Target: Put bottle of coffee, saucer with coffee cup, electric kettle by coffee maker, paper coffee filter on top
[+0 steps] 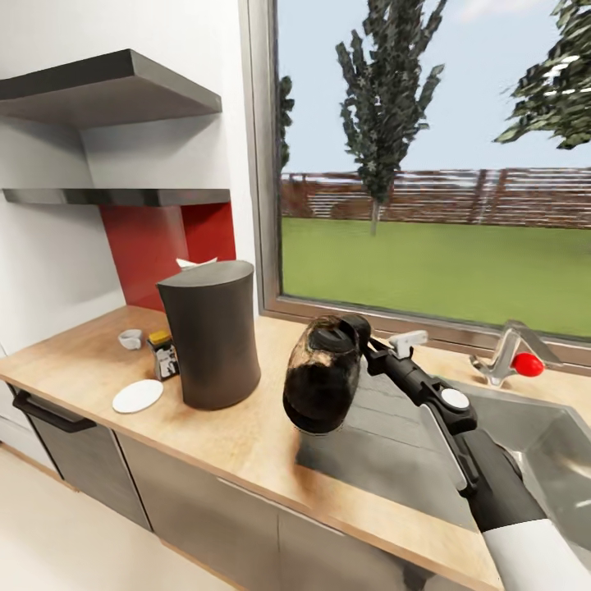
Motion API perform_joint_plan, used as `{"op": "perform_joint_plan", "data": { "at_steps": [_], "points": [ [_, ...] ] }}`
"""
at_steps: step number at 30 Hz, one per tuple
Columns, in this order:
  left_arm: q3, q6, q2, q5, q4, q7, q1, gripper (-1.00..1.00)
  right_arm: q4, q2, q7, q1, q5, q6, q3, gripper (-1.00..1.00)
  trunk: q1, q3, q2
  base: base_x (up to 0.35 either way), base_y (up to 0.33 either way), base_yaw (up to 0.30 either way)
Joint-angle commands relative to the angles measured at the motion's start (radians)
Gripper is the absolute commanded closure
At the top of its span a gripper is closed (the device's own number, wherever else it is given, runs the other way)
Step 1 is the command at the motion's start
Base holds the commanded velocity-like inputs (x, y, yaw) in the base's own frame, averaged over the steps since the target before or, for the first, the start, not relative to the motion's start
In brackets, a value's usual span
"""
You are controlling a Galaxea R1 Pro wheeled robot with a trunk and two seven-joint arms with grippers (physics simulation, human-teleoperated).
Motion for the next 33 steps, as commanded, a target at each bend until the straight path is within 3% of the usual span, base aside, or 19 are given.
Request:
{"op": "perform_joint_plan", "data": {
  "at_steps": [1,4,7,19,22,23,29,33],
  "points": [
    [0.007,-0.002,0.000,-0.009,-0.001,0.002,0.000,-1.00,-0.002,0.003,-0.024,-0.001,-0.011,0.006,0.001,1.00,0.001,-0.001,-0.001,0.152,0.001,0.000],
    [0.007,-0.002,-0.001,-0.009,0.000,0.003,0.000,-1.00,-0.002,0.010,-0.102,-0.001,-0.013,0.006,0.003,1.00,0.001,-0.001,-0.001,0.066,0.000,0.000],
    [0.007,-0.002,-0.001,-0.009,0.000,0.003,0.000,-1.00,-0.002,0.017,-0.131,-0.001,-0.014,0.006,0.003,1.00,0.001,-0.001,-0.001,0.022,0.000,0.000],
    [0.007,-0.001,-0.001,-0.009,0.001,0.003,0.000,-1.00,-0.002,0.042,-0.148,-0.001,-0.010,0.006,0.003,1.00,0.001,-0.001,-0.001,0.002,0.107,0.000],
    [0.007,-0.001,-0.001,-0.009,0.001,0.004,0.000,-1.00,-0.007,0.053,-0.310,-0.001,-0.012,0.006,0.003,1.00,0.001,-0.001,-0.001,0.000,0.019,0.000],
    [0.007,-0.001,-0.001,-0.009,0.002,0.004,0.000,-1.00,-0.009,0.079,-0.385,-0.001,-0.013,0.007,0.004,1.00,0.001,-0.001,-0.001,0.000,0.001,0.000],
    [0.007,-0.001,-0.001,-0.009,0.002,0.004,0.000,-1.00,-0.010,0.095,-0.413,-0.001,-0.010,0.007,0.005,1.00,0.001,-0.001,-0.001,0.000,0.000,0.000],
    [0.007,0.000,0.000,-0.009,0.002,0.004,0.000,-1.00,-0.010,0.101,-0.480,-0.001,-0.010,0.007,0.005,1.00,0.001,-0.001,-0.001,0.000,0.014,0.000]
  ]
}}
